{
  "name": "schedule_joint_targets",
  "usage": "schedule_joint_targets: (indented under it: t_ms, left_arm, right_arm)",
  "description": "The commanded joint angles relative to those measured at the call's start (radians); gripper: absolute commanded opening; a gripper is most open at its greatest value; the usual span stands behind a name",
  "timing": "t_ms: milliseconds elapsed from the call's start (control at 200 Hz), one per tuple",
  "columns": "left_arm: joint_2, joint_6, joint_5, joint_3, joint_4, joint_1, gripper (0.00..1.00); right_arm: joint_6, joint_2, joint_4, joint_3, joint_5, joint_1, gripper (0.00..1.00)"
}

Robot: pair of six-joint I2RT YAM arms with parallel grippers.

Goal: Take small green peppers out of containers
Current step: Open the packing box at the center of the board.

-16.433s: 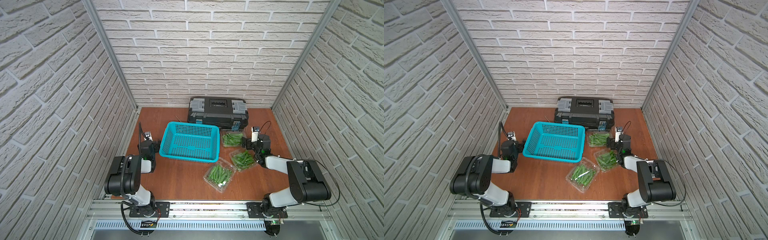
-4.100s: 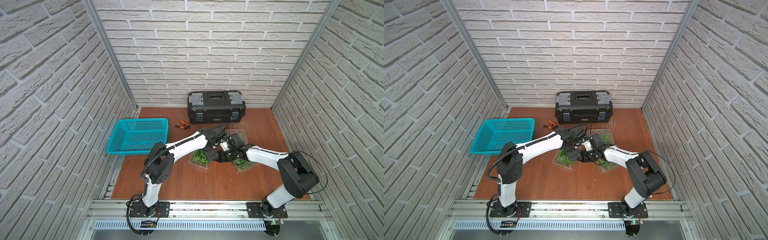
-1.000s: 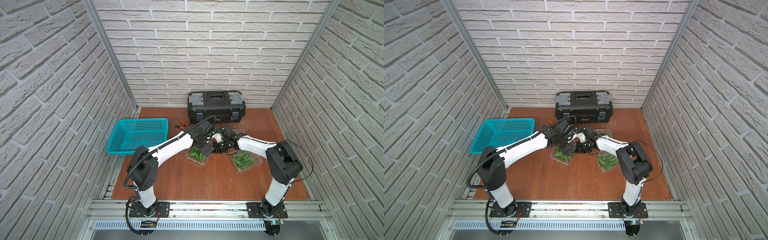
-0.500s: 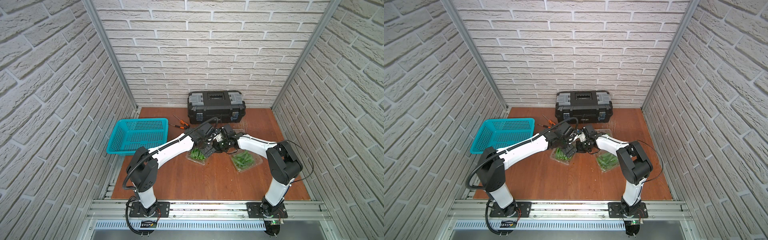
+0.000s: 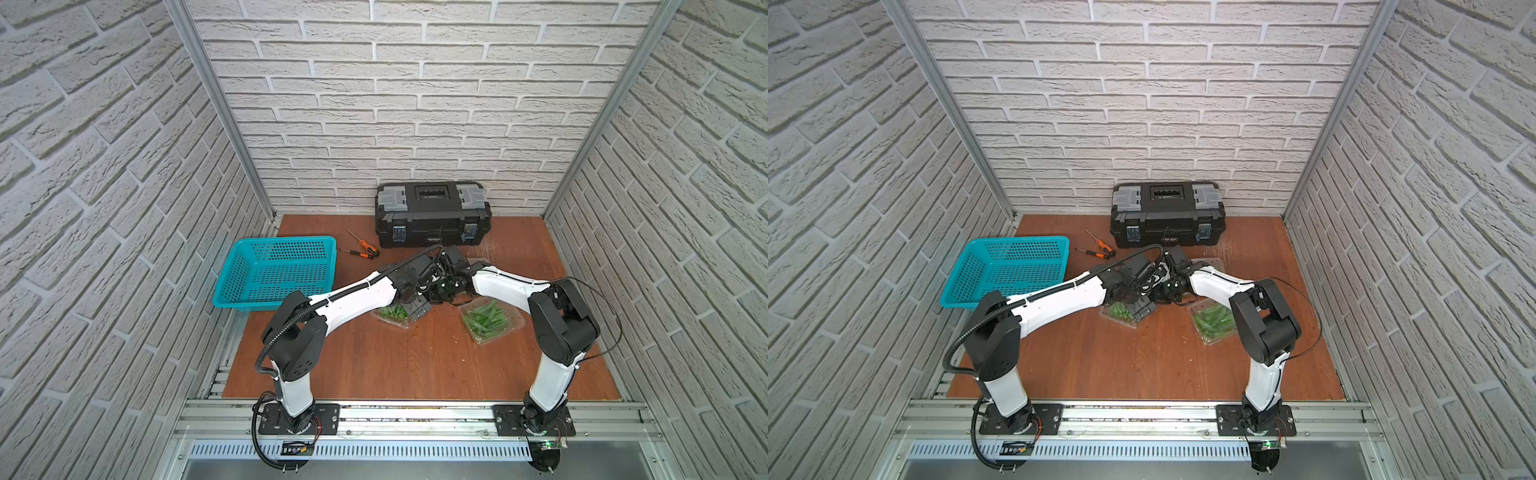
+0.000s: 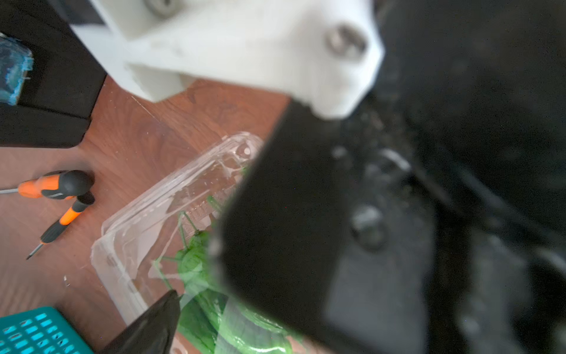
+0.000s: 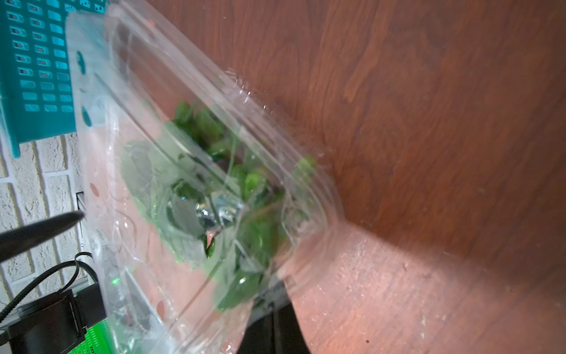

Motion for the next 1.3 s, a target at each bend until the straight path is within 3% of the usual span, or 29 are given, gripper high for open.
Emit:
schedule_joint_targets:
  t_ms: [0, 345, 700, 1060, 1295]
  left_arm:
    - [0.006, -0.022, -0.133, -0.028, 0.04, -0.017, 0.98]
    - [0.006, -0.027, -0.31, -0.059, 0.082, -0.017, 0.98]
    - [0.013, -0.092, -0.382, -0.055, 0.109, 0.028, 0.98]
    - [-0.072, -0.182, -0.277, -0.098, 0.215, 0.116, 0.98]
    - [-0.214, -0.247, -0.268, -0.184, 0.259, 0.172, 0.98]
  right_arm:
    - [0.008, 0.013, 0.004, 0.02, -0.025, -0.006, 0.03]
    - [-0.01, 0.02, -0.007, 0.015, -0.087, -0.015, 0.03]
    - [-0.064, 0.003, -0.051, -0.033, -0.072, -0.018, 0.03]
    - [-0.127, 0.001, -0.106, -0.041, -0.025, -0.018, 0.03]
    - [-0.173, -0.033, -0.154, -0.027, 0.019, -0.027, 0.03]
